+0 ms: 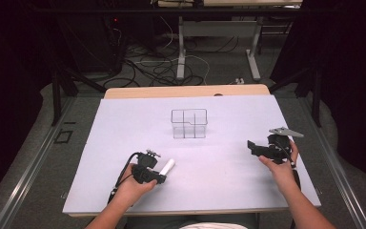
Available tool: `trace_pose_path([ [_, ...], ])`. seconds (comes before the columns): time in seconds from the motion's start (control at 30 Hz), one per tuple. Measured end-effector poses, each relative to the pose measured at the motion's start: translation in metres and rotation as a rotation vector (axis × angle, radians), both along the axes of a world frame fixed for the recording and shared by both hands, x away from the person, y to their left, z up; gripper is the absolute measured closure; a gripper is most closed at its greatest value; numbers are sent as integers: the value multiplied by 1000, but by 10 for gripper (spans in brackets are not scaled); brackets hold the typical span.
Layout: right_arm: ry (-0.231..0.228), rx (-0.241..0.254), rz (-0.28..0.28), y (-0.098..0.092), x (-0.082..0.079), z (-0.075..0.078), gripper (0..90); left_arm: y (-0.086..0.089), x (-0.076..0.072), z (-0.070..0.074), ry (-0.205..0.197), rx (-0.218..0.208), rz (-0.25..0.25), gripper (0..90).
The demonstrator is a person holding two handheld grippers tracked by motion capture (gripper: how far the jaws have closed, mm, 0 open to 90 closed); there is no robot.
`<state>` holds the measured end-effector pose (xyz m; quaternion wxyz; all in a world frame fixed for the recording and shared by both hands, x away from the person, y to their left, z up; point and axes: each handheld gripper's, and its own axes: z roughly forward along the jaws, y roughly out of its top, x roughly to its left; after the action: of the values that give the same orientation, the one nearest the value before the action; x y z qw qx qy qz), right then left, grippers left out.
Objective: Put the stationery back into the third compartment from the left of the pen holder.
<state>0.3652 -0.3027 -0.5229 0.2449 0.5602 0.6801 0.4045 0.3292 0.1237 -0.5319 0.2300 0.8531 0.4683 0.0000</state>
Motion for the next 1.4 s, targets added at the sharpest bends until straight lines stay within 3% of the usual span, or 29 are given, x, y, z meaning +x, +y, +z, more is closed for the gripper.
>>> trace_pose_path([
  [1.4, -2, -3, 6, 1, 1, -1, 86, 0, 1, 2, -10, 38, -12, 714],
])
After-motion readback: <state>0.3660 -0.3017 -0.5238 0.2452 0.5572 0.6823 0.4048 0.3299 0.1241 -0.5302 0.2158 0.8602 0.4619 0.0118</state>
